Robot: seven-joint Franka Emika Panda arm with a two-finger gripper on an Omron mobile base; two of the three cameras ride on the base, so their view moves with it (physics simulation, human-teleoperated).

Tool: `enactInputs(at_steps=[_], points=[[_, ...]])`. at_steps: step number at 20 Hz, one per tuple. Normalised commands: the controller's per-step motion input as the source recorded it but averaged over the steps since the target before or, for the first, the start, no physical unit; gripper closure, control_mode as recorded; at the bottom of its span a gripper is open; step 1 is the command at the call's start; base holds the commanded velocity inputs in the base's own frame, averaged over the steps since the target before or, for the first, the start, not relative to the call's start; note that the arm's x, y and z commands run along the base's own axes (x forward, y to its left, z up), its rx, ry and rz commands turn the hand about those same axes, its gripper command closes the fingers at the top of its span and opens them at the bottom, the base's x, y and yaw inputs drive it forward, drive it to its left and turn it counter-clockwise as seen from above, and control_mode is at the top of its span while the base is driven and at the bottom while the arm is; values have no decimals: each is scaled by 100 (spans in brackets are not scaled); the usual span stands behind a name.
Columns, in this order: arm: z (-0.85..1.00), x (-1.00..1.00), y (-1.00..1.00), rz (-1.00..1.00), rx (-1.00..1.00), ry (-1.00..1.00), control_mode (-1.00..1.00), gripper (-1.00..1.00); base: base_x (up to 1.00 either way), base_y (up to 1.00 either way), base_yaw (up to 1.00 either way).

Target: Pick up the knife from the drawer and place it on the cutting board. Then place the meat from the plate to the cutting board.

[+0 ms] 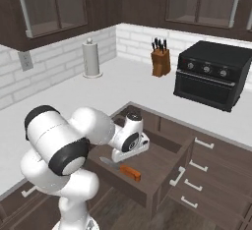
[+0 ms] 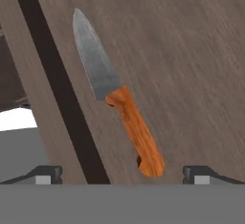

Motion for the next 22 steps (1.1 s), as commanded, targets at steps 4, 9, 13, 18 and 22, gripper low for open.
enactInputs(at_steps=[4, 9, 13, 18, 22], points=[[-24, 39, -5, 5, 0, 3, -100, -100, 0, 0, 0], [-26, 37, -13, 7, 2, 5, -100, -100, 0, 0, 0], [-28, 7, -1, 2, 5, 2, -100, -100, 0, 0, 0], [-21, 0, 0, 0, 6, 0, -100, -100, 0, 0, 0], [-28, 0, 0, 0, 4, 0, -100, -100, 0, 0, 0]])
